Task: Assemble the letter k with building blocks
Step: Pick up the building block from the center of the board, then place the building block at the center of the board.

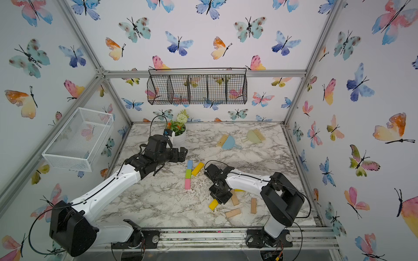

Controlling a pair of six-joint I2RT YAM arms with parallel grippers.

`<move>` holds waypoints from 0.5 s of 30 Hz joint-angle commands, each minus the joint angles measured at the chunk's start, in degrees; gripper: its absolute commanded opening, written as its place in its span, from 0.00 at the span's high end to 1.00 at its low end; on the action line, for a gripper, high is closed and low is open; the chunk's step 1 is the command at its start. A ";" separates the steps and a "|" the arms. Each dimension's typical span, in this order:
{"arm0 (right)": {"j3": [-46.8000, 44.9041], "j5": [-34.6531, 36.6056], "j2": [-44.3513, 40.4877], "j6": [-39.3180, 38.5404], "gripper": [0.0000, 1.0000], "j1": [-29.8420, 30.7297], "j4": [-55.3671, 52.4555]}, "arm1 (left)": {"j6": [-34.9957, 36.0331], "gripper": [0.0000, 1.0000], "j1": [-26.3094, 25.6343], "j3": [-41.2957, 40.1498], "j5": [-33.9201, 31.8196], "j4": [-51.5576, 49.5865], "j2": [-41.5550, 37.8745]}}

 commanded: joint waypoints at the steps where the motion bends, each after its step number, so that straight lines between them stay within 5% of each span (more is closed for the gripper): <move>1: 12.64 8.86 5.75 -19.87 0.98 0.42 -5.32 | -0.37 0.01 0.42 0.71 -0.86 -0.52 0.54; 6: 27.47 15.11 17.28 -38.18 0.98 0.37 -15.87 | -0.68 0.02 0.82 0.62 -1.18 -0.60 0.36; 15: 17.56 4.63 9.13 -56.34 0.90 0.24 -0.11 | -4.54 0.01 3.15 -2.56 -9.73 1.92 -5.94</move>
